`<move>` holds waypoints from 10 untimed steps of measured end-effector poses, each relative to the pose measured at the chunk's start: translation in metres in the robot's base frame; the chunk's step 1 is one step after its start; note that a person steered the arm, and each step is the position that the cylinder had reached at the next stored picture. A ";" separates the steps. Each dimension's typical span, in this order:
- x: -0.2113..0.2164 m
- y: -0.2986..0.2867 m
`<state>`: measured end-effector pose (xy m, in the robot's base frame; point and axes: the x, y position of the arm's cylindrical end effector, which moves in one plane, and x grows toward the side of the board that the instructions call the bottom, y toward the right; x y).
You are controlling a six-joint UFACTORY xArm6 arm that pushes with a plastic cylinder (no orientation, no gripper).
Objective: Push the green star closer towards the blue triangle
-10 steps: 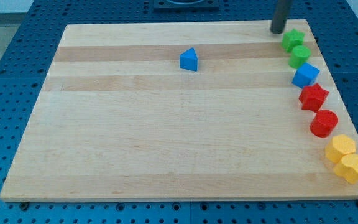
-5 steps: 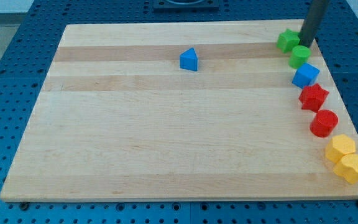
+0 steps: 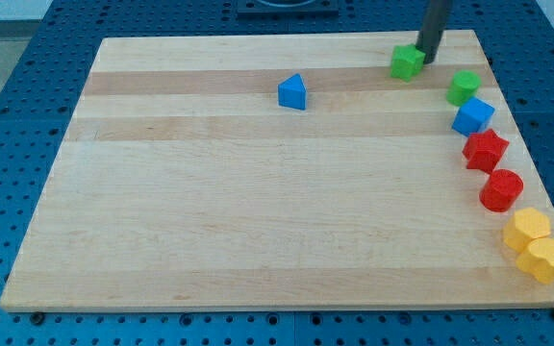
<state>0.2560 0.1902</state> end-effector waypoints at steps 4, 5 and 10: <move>0.055 -0.068; 0.062 -0.082; 0.087 -0.092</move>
<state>0.3433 0.0986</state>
